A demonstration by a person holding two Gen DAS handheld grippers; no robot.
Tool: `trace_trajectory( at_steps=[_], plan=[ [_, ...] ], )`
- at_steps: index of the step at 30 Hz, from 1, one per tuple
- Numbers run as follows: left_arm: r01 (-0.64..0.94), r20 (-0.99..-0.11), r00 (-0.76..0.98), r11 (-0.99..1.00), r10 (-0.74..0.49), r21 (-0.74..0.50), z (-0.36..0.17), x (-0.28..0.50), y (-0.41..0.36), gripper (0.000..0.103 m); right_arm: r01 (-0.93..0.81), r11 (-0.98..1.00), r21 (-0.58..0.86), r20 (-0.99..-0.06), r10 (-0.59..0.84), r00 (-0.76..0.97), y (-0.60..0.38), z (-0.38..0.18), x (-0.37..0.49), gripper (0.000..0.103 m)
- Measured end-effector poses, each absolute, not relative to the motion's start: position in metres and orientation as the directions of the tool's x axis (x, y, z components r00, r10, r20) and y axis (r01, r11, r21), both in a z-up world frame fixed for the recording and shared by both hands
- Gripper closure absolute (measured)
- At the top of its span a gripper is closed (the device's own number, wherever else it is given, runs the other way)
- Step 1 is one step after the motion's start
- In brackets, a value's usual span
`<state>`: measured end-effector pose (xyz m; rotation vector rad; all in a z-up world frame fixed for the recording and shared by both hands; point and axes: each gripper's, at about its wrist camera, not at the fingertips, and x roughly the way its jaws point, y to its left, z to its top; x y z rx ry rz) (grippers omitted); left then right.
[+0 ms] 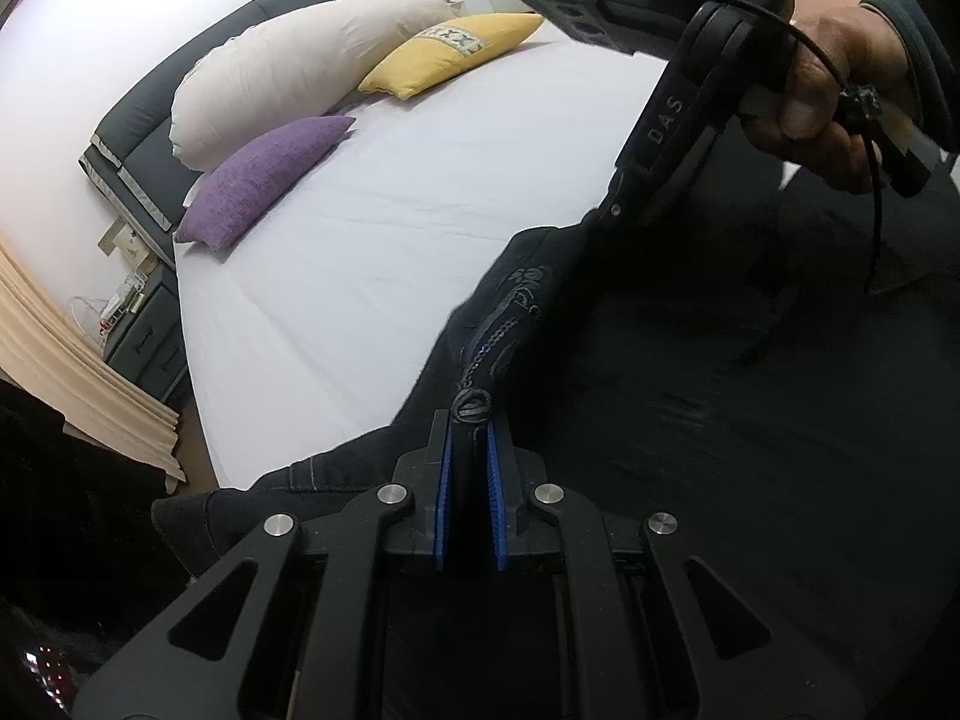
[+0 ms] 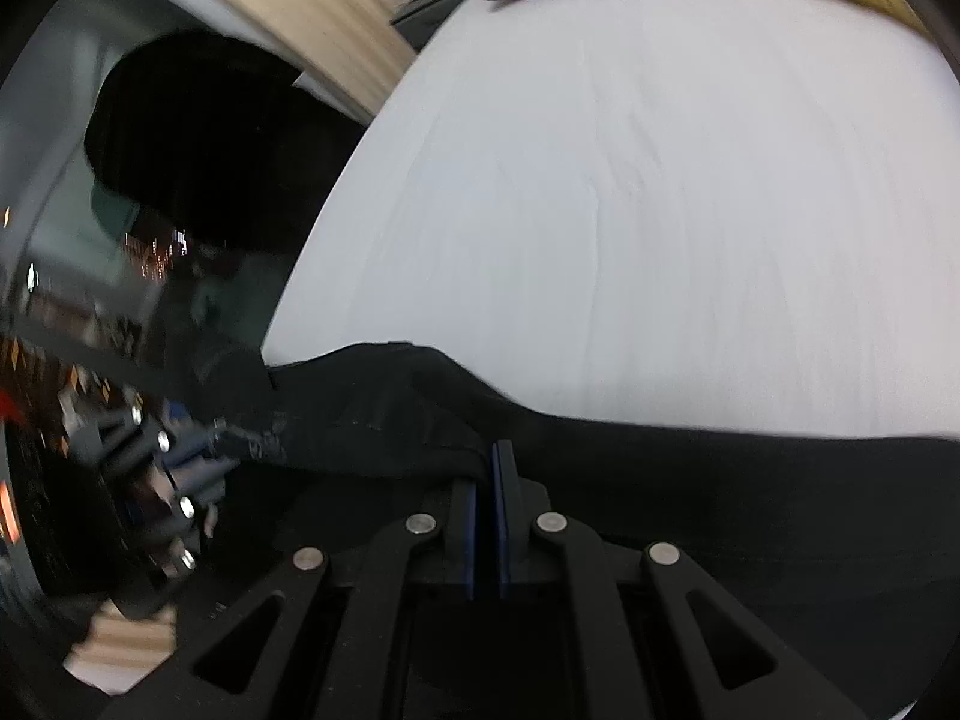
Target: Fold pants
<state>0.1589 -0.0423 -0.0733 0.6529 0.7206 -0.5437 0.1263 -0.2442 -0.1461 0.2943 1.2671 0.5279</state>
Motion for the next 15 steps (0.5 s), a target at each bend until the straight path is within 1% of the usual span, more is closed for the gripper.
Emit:
trace_trajectory(
  at_steps=[6,10,15],
  plan=[
    [0.658,-0.753,0.619,0.672,-0.224,0.341,-0.071,0.111,-0.035,0.094,-0.299,0.852,0.43,-0.863,0.485,0.14,-0.223,-0.138,0.089,0.097],
    [0.698,-0.77,0.599,0.617,-0.223,0.364,-0.081,0.065,-0.034,0.094,-0.351,0.85,0.393,-0.882,0.456,0.116,-0.212,-0.133,0.07,0.097],
    [0.744,-0.782,0.581,0.536,-0.226,0.398,-0.094,0.004,-0.041,0.094,-0.457,0.844,0.282,-0.934,0.351,0.072,-0.192,-0.128,0.041,0.097]
  ],
)
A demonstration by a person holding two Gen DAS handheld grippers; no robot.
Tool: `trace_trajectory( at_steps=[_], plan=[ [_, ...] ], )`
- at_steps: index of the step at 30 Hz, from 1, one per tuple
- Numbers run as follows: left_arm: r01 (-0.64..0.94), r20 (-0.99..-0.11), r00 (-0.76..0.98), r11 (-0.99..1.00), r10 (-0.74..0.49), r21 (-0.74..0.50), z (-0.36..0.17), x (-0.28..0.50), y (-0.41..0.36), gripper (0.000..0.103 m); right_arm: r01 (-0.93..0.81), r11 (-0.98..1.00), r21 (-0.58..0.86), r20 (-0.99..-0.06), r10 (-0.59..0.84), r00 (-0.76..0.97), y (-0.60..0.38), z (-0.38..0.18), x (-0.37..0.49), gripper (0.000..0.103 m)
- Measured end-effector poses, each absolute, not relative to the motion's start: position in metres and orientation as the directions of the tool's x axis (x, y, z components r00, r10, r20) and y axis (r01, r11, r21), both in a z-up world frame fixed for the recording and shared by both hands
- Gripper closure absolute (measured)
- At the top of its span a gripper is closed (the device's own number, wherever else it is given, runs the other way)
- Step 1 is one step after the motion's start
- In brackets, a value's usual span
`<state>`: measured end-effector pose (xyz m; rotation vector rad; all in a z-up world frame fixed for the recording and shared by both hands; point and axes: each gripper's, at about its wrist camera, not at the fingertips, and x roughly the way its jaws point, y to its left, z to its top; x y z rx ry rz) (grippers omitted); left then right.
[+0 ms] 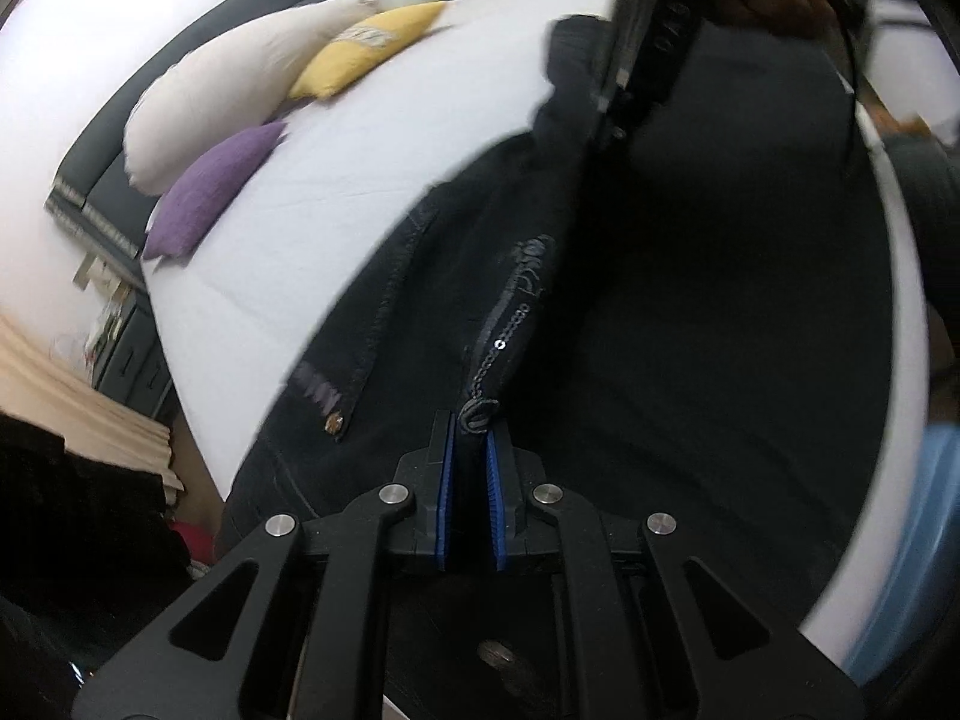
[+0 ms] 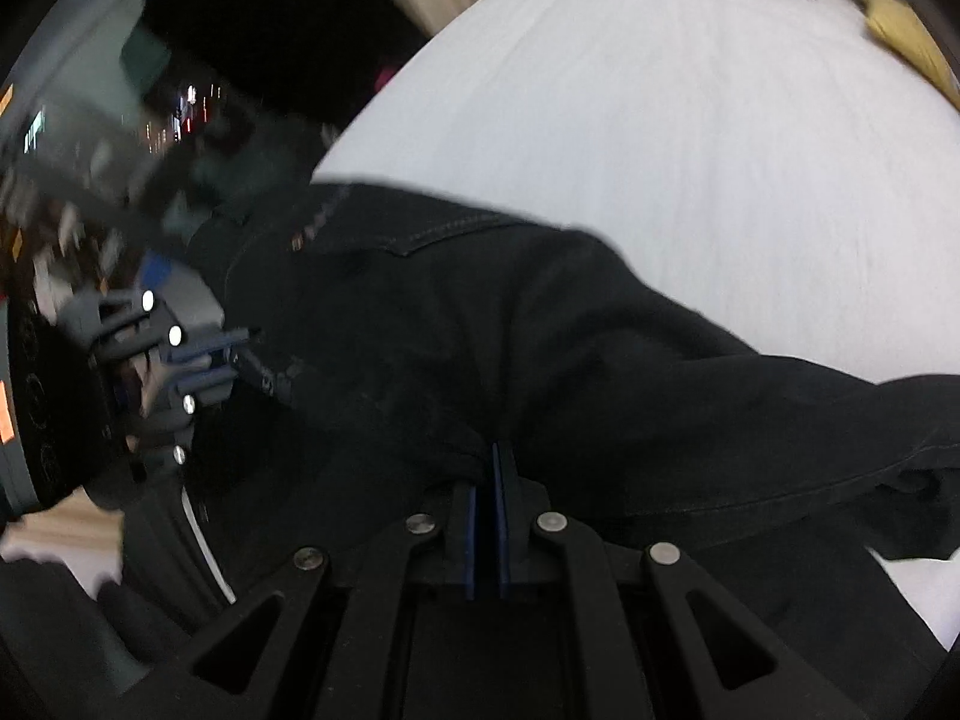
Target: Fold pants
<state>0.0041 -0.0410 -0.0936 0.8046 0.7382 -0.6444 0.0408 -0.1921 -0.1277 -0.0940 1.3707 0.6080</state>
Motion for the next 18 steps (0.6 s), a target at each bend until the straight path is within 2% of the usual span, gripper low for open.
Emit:
trace_trajectory(
  at_steps=[11,18],
  plan=[
    [0.804,-0.813,0.54,0.419,-0.216,0.423,-0.114,-0.099,-0.039,0.094,-0.473,0.847,0.241,-0.964,0.265,-0.015,-0.162,-0.143,-0.009,0.097],
    [0.821,-0.819,0.521,0.403,-0.241,0.404,-0.111,-0.128,-0.037,0.095,-0.526,0.845,0.097,-0.985,0.156,0.068,-0.124,-0.132,-0.042,0.097]
  ],
)
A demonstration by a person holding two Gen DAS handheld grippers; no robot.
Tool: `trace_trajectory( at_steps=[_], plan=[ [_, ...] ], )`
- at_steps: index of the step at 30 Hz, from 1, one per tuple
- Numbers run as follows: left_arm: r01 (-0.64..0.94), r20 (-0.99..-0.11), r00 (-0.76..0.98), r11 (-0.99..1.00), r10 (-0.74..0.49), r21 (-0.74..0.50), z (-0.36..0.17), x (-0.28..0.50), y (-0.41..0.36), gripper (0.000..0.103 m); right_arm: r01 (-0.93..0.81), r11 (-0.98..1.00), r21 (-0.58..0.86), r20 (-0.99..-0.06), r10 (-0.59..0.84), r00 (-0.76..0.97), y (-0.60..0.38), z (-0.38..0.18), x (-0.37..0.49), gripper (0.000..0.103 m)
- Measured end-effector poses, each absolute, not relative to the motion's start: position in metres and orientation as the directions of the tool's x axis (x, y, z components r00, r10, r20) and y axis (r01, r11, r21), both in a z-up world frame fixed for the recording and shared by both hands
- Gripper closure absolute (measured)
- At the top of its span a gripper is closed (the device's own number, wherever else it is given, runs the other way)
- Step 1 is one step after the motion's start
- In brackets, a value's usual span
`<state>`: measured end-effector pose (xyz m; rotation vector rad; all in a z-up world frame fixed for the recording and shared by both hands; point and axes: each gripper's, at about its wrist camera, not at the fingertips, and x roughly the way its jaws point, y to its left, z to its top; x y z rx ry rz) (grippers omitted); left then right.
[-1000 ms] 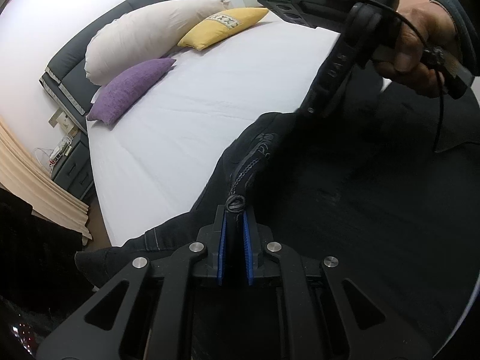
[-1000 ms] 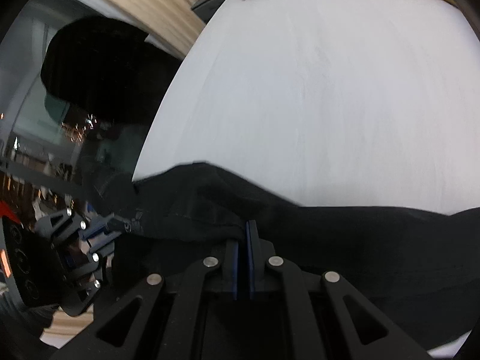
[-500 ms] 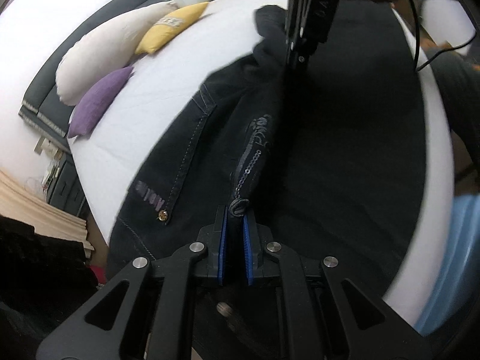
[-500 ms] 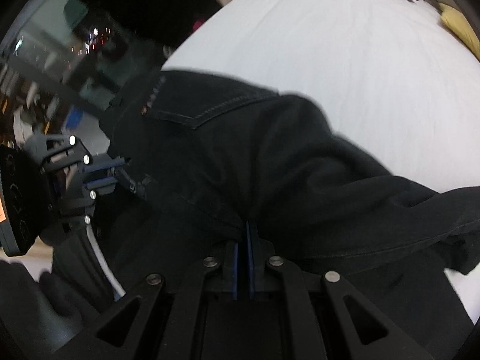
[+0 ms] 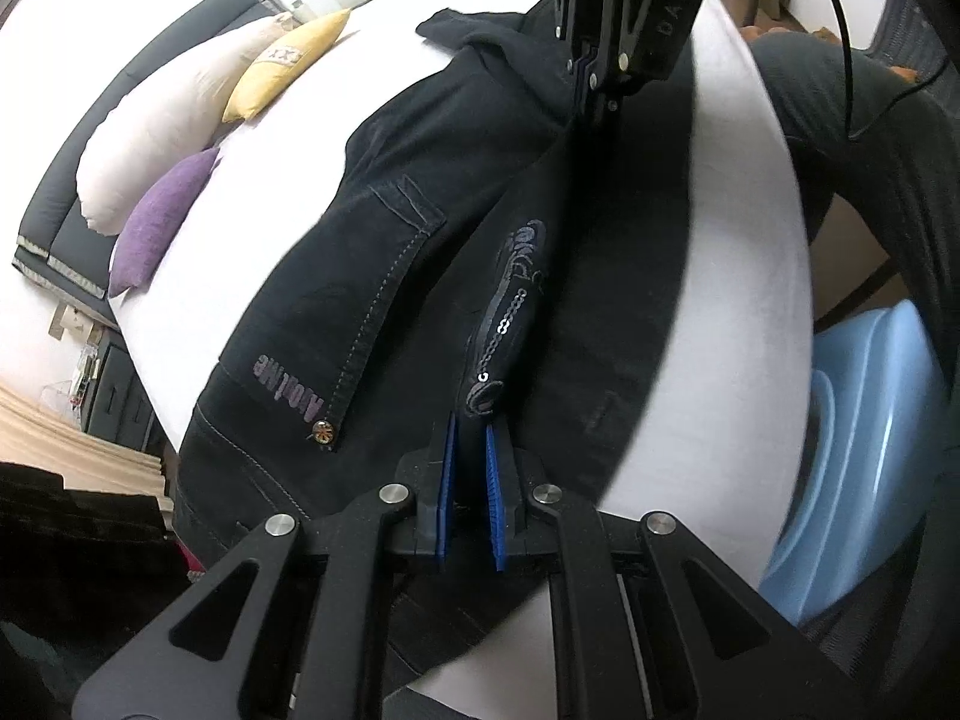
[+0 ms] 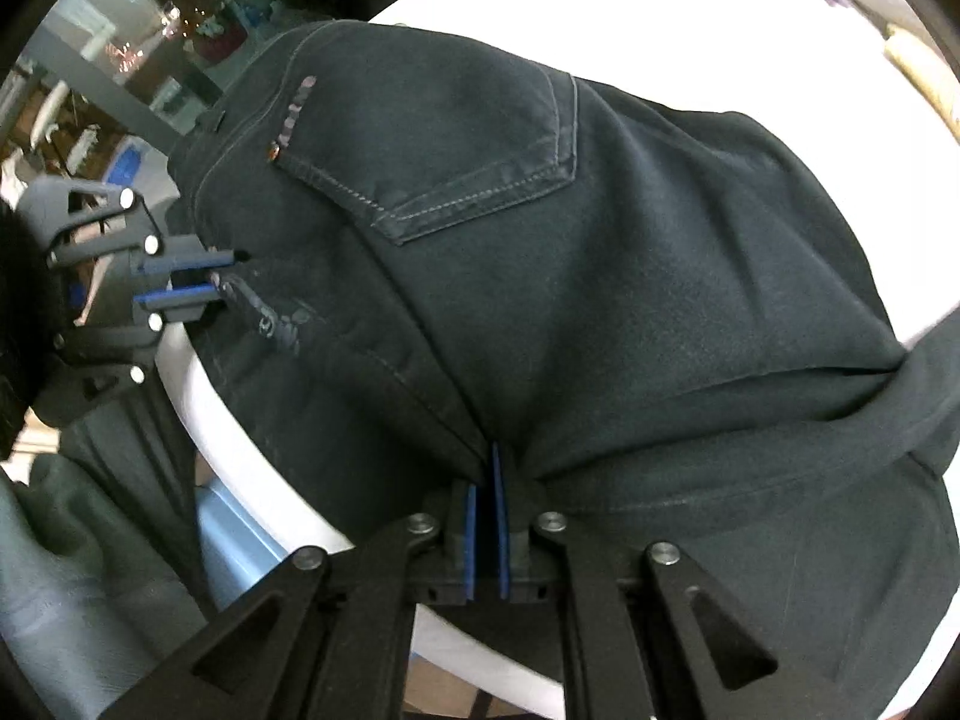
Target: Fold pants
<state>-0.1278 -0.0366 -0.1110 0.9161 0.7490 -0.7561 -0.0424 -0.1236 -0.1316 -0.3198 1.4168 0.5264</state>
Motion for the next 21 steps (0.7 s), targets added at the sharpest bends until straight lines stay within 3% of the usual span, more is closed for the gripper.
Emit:
trace_trajectory(
  at_steps=[21],
  plan=[
    [0.824,-0.819,0.514,0.413,-0.255,0.388,-0.107,-0.145,-0.025,0.095,-0.497,0.866,-0.046,-0.976,0.067,0.207,-0.044,-0.13,-0.052,0.096]
  ],
)
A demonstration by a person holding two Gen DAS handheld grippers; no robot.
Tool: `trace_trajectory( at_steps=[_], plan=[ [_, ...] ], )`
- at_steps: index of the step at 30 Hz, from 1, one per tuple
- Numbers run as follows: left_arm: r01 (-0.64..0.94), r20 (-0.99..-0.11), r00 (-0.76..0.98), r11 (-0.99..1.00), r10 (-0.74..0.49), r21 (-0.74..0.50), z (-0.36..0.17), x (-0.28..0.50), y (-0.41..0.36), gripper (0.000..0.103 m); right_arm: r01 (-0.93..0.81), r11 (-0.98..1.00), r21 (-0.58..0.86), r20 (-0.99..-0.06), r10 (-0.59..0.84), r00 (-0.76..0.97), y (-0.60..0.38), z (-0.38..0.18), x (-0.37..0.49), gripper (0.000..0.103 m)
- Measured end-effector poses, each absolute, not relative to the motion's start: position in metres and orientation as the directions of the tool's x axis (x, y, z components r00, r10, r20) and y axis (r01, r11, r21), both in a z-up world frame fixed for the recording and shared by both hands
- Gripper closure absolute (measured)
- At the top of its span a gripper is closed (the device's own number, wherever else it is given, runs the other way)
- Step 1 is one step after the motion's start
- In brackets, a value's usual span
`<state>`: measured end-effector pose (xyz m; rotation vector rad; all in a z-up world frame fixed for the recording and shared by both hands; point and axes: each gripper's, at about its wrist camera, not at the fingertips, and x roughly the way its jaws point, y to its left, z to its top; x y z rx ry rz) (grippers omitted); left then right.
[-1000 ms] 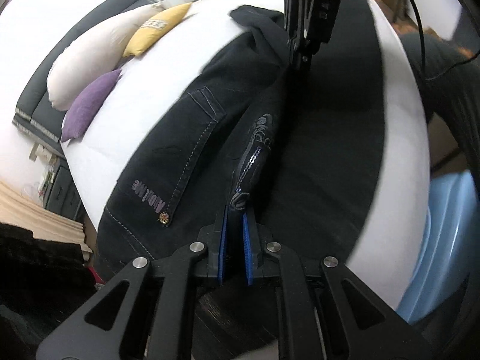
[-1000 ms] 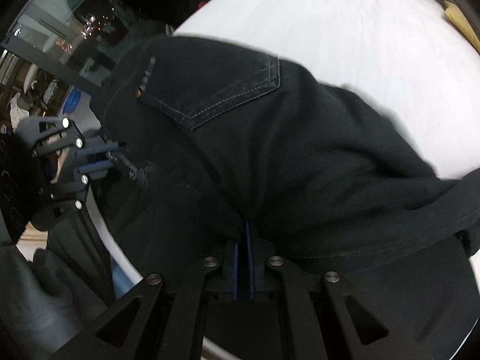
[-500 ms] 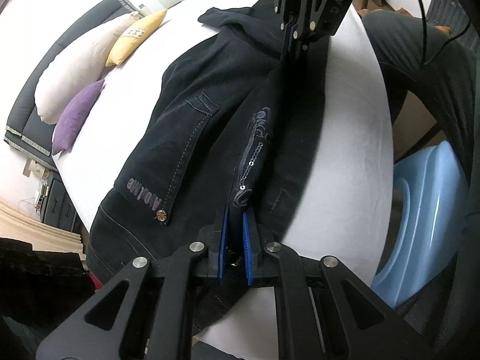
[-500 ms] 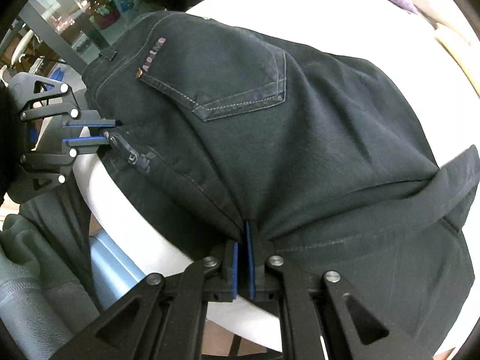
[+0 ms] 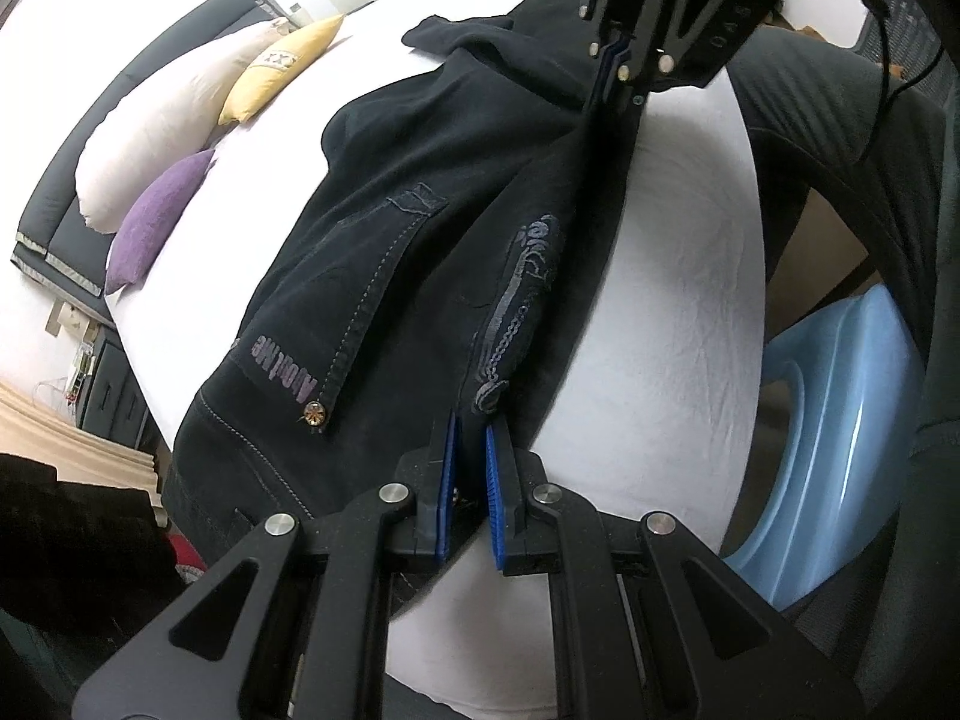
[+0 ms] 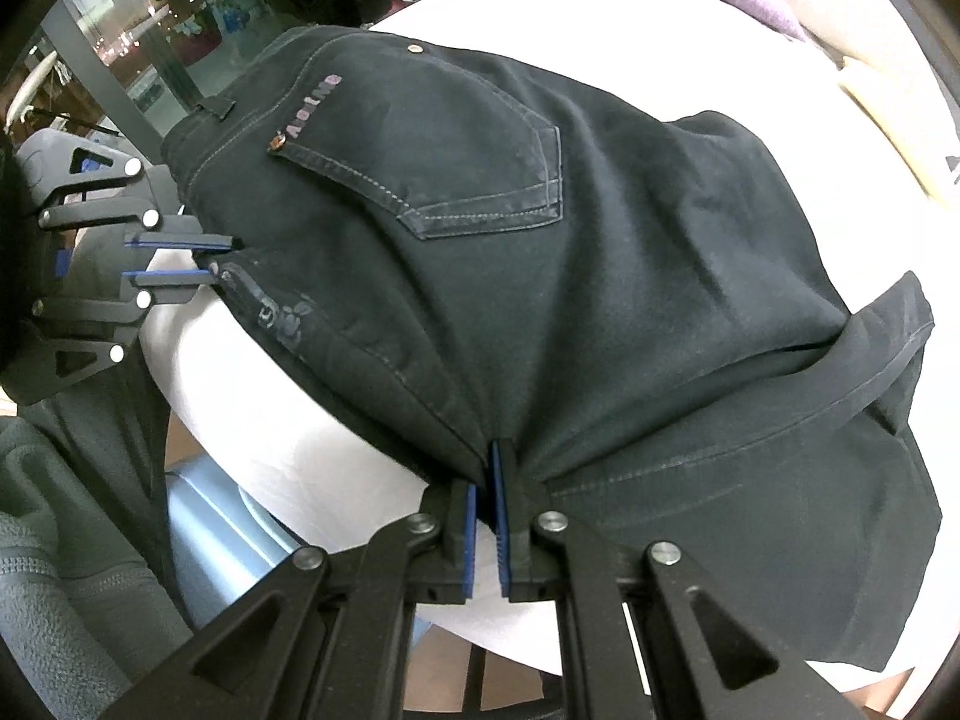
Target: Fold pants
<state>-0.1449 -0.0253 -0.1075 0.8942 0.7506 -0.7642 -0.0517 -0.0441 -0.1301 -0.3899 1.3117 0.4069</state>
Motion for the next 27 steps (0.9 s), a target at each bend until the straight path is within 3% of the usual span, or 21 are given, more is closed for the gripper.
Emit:
trace_trajectory(
  at_steps=[13,15,16,17,19,23,27],
  plan=[
    [0.805,-0.826,0.515,0.461,-0.23,0.374,-0.105,-0.146,-0.013,0.09,-0.418,0.908,0.023,-0.964,0.132,0.232,-0.046,-0.153,-0.039,0.092],
    [0.811,-0.849,0.477,0.487,-0.228,0.325,-0.096,-0.146,-0.002,0.09,-0.402,0.914,0.058,-0.958,0.165,0.237,-0.065,-0.147,-0.041,0.088],
    [0.811,-0.856,0.462,0.502,-0.231,0.301,-0.088,-0.146,0.004,0.09,-0.389,0.918,0.078,-0.954,0.182,0.239,-0.067,-0.142,-0.039,0.079],
    [0.807,-0.858,0.457,0.516,-0.235,0.288,-0.081,-0.147,0.009,0.09,-0.38,0.92,0.096,-0.95,0.199,0.24,-0.071,-0.139,-0.039,0.064],
    [0.786,-0.852,0.454,0.567,-0.259,0.246,-0.063,-0.141,0.016,0.09,-0.357,0.923,0.14,-0.93,0.247,0.274,-0.077,-0.121,-0.038,0.05],
    [0.728,-0.823,0.453,0.675,-0.342,0.12,-0.039,-0.108,0.007,0.09,-0.334,0.91,0.244,-0.879,0.353,0.32,-0.085,-0.096,-0.034,0.049],
    [0.695,-0.823,0.416,0.719,-0.387,0.013,-0.058,-0.063,-0.026,0.09,-0.301,0.9,0.315,-0.861,0.404,0.308,-0.084,-0.117,-0.025,0.049]
  ],
)
